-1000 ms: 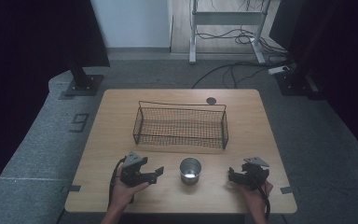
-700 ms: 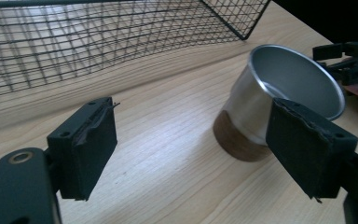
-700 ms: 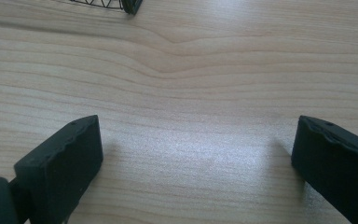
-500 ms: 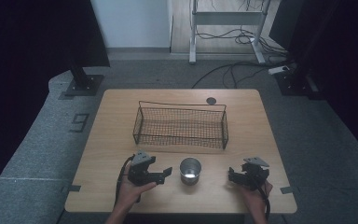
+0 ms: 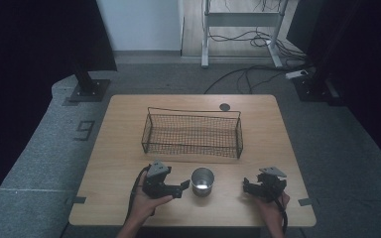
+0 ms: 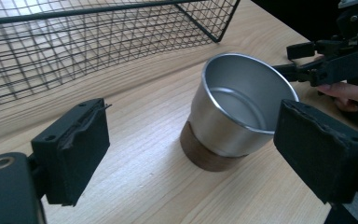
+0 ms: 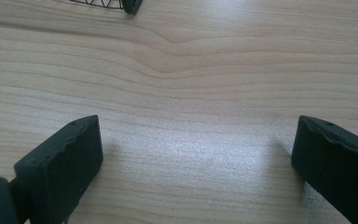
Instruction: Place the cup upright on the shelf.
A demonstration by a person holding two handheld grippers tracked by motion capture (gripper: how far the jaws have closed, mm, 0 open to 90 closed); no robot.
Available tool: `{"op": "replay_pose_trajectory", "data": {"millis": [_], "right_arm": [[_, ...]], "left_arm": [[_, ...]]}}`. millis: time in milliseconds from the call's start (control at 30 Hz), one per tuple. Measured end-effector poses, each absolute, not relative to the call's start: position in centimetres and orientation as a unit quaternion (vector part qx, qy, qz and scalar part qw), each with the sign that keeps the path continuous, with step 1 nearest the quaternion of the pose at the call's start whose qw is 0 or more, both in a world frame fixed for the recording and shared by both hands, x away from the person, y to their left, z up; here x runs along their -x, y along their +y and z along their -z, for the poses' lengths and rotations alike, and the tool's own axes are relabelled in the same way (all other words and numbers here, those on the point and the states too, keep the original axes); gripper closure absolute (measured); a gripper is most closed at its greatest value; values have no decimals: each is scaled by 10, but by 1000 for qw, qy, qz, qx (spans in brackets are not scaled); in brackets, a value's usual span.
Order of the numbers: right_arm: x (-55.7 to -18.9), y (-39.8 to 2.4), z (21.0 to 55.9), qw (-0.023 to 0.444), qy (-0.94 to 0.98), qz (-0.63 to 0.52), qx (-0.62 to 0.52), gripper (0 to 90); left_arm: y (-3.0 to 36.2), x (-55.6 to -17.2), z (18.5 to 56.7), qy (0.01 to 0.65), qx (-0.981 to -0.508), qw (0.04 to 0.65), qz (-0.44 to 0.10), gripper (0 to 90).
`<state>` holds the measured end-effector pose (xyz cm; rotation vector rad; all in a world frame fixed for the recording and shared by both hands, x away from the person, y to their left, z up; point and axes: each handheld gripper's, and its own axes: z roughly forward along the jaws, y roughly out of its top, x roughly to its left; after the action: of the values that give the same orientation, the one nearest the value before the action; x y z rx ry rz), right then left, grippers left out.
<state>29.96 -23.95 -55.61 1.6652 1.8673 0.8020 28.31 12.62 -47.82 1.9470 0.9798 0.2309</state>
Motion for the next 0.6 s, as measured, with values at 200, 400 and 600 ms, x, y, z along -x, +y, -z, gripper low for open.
{"op": "replay_pose_trajectory", "data": {"millis": [200,400,600], "right_arm": [[-300,-239,556,254,687,-295,-613,19],[-300,-239,556,254,687,-295,-613,19],[-300,-239,556,254,687,-295,-613,19]], "left_arm": [[115,-282,480,384,-802,449,-89,79],[105,-284,481,382,-805,446,-85,65],[93,-285,484,381,-808,442,-87,64]]}}
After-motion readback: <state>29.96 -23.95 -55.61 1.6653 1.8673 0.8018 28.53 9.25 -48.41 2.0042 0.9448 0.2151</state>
